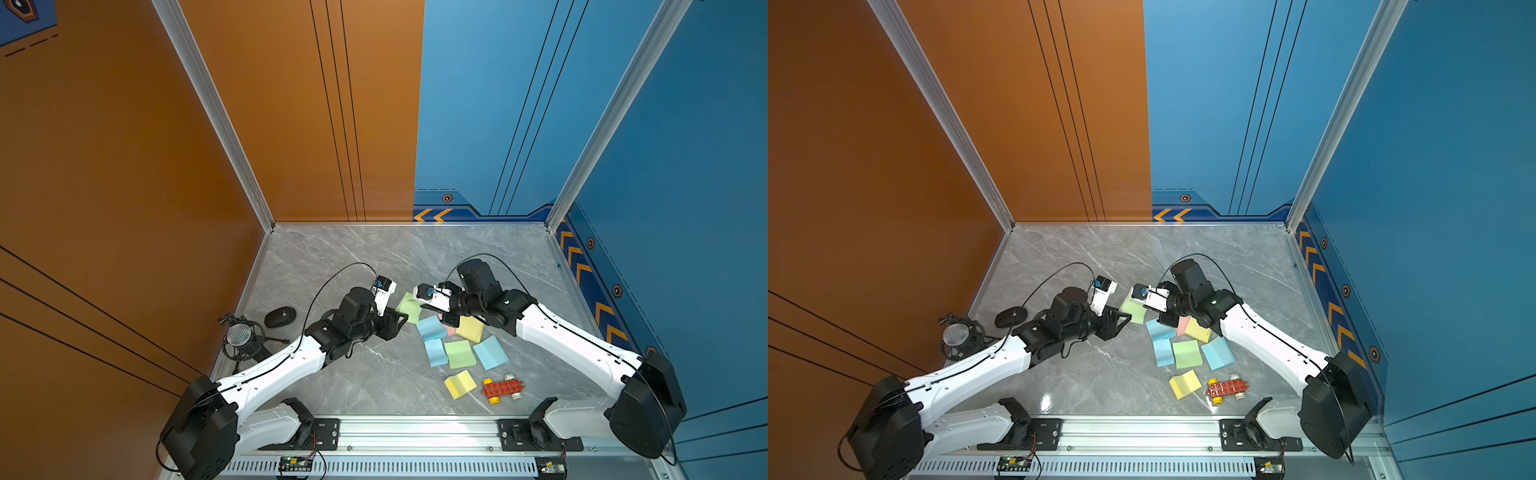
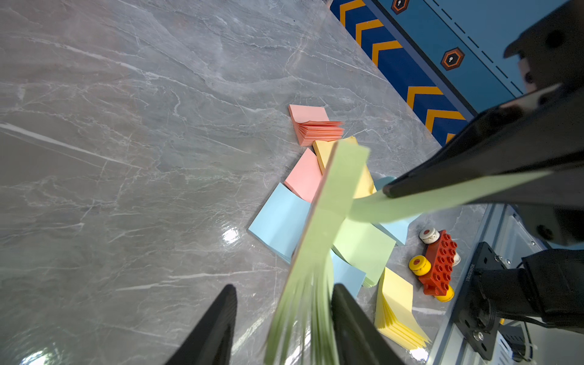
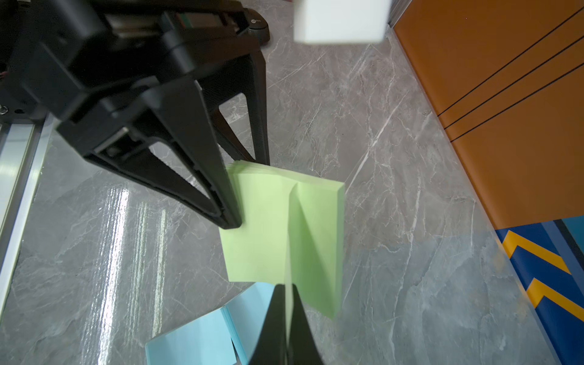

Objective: Tear off pages from different memo pads
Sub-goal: Tear off the paper from the memo pad.

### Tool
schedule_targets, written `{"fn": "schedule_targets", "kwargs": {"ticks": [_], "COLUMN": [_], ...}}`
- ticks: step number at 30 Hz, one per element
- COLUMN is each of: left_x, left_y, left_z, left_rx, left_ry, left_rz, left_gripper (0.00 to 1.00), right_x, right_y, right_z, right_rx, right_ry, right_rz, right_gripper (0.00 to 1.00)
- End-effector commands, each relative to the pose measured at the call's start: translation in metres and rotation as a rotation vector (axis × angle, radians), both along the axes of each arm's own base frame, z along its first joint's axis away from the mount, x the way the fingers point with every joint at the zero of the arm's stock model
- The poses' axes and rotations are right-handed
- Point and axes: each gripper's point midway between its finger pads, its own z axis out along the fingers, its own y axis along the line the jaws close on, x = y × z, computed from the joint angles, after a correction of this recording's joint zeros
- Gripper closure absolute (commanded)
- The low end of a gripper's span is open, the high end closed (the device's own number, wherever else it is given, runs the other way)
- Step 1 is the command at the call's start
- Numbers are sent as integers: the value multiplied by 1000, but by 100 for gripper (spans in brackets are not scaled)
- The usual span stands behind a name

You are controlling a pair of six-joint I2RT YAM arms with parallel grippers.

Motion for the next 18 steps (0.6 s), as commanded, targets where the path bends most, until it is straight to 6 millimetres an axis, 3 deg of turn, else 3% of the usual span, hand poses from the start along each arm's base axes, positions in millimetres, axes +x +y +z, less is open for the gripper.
{"fn": "schedule_targets", "kwargs": {"ticks": [1, 9, 18], "left_x": [0, -7, -18], "left_y": [3, -6, -11], "left_z": [3, 5, 14], "left_rx": [4, -11, -25], "left_ry": [-34, -35, -78], "left_rz": [13, -47, -113], "left_gripper": [51, 47, 64], "right_x": [-4, -5, 0], "right_y": [0, 0, -5], "right_z": [12, 14, 14], "right_rx": [47, 65, 71], "right_ry": [15, 30, 41], "right_rz": [3, 12, -10], "right_gripper": [100, 100, 100]}}
